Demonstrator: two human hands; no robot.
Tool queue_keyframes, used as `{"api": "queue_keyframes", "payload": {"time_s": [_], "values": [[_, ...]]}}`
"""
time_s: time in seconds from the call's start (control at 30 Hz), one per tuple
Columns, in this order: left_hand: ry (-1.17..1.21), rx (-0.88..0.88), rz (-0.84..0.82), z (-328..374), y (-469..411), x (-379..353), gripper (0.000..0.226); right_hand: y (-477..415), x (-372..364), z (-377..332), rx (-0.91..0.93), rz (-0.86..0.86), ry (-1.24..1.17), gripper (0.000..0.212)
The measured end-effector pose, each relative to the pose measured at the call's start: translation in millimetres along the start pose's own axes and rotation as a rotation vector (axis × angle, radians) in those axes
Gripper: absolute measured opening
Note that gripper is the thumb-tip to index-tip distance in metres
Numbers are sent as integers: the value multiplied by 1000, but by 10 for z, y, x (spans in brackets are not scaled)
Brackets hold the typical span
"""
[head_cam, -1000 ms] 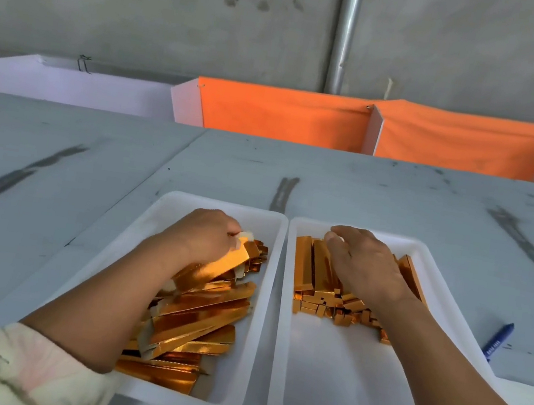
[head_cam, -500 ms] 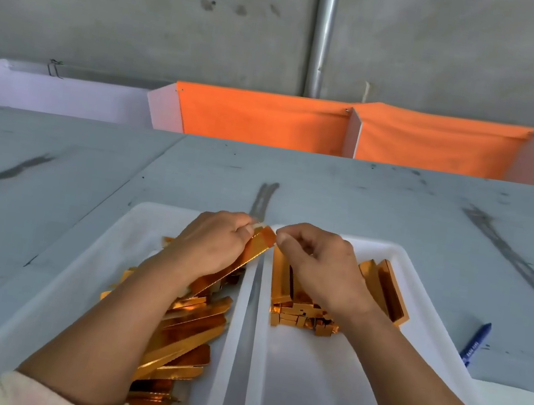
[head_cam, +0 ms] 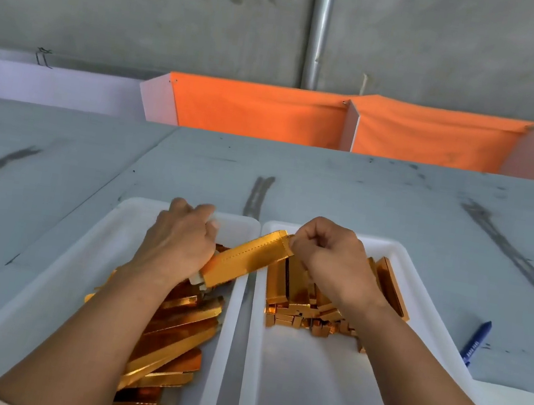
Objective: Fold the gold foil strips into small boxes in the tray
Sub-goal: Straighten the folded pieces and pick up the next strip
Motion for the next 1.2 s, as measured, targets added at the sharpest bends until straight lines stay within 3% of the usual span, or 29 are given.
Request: {"api": "queue_keyframes", "payload": {"time_s": [0.1,0.2,0.27,0.43,0.6,0.73,0.83,1.0,1.2], "values": [[228,-150,180,209,82,144,50,25,-21,-40,39,-12,2,12],[186,-335,103,505,238,81,75,43,-10,-46,63,10,-3,12],[110,-389,40,584,275,-21,80,34,10,-44,73,32,-13,12],[156,-376,23,529,261,-57,57,45,3,-91,150,30,-13,15],[554,-318,-210,456,262,-32,28,72,-25,-138,241,-38,-150,17],[806,-296,-405,440,265,-30,23,70,-29,-148,265,-70,-276,16],[820,-293,-450,464,286,-66,28,62,-32,-153,270,-66,-282,16],[780,-248,-257,424,232,-89,33,54,-24,-112,212,-19,-244,20],[504,-328,-27,432,230,-81,48,53,-44,-109,141,-58,-293,15]]}}
Point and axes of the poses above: each hand's wrist, its own y-axis away from the middle knuckle, its own x-axis out of the back of the hand, z = x × y, the point moved 5 cm from there along -y, towards the middle knuckle, and after that the axes turned 2 degrees about -x, right-handed, at the moved point
